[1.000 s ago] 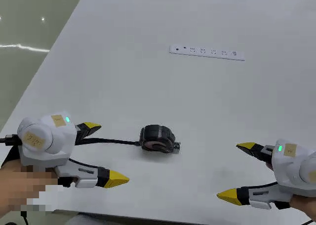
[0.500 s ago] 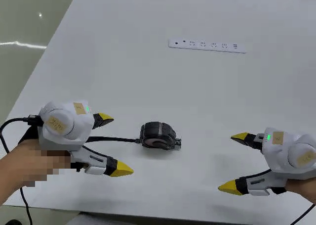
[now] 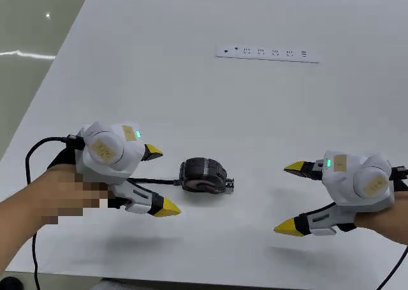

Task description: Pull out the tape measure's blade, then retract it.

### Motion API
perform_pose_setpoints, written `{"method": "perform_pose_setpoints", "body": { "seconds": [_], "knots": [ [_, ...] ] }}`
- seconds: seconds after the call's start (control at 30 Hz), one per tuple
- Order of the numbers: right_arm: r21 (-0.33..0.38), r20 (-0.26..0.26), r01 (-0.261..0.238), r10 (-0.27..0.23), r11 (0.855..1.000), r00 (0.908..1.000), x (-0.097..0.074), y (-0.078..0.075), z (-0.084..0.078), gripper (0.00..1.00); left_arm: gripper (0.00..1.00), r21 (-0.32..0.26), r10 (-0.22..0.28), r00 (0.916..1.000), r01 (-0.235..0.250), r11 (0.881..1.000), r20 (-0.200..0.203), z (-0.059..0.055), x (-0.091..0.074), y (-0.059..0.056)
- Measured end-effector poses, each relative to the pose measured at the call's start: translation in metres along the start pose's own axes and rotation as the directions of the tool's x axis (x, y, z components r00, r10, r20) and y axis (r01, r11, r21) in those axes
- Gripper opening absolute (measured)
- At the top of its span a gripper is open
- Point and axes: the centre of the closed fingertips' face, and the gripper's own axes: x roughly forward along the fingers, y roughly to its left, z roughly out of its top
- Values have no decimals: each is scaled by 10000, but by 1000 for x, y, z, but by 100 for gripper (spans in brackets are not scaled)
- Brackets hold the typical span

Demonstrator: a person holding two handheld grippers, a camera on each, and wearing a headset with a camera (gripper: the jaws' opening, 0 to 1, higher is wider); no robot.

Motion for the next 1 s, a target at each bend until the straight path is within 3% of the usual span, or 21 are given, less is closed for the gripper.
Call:
{"method": "perform_pose_setpoints", "body": {
  "seconds": [0.4, 0.7, 1.0],
  "knots": [
    [-253, -7, -283, 283, 9993, 9996, 19, -12, 8, 55, 53, 406, -360, 9984, 378, 9985, -445, 0, 23, 10],
    [-346, 106, -467, 471, 9983, 9988, 35, -17, 15, 45, 49, 767, -328, 9980, 368, 9964, -535, 2, 35, 18],
    [-369, 156, -602, 609, 9975, 9980, 46, -19, 19, 40, 43, 973, -566, 9962, 630, 9933, -668, 1, 45, 15]
  ]
}}
